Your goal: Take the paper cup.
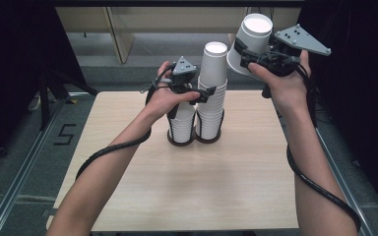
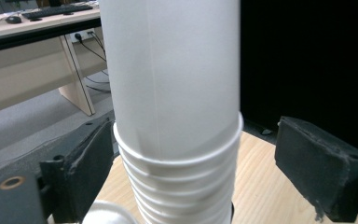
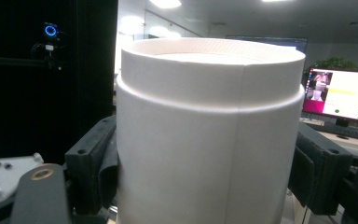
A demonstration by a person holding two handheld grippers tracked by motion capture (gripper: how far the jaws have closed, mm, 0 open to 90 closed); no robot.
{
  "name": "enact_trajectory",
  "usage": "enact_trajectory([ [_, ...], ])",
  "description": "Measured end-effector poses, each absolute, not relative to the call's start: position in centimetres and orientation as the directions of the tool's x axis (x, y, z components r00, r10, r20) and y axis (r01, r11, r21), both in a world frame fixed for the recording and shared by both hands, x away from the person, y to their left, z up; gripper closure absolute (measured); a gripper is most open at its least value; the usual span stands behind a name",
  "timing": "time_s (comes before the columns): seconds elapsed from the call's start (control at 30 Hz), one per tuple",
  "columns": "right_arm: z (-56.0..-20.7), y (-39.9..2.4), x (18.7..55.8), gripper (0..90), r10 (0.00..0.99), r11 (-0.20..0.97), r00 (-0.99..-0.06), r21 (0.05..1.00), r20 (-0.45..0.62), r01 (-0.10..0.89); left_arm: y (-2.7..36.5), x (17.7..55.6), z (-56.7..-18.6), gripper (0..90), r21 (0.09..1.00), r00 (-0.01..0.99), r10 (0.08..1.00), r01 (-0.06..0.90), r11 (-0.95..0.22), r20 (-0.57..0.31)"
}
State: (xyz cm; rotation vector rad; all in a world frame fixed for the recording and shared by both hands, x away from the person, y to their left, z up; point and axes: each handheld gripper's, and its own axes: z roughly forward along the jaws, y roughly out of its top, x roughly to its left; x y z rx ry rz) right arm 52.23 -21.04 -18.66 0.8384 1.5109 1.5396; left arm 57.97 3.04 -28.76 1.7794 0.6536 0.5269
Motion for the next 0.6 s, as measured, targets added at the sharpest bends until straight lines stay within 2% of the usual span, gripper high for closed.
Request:
enact_trajectory([
  [0.43,-22.4,-21.5,51.2,21.8,0.885,0.074,-0.456,0.995,-0.093,-0.060,4.5,54.6,-27.9,11.8,0.965,0.768,0.637,0.117,-0.236,0.063],
  [0.6,-24.9,-21.3,50.5,21.8,0.879,0.144,-0.454,0.989,-0.147,-0.042,5.3,53.1,-28.8,12.0,0.965,0.774,0.631,0.123,-0.231,0.052],
])
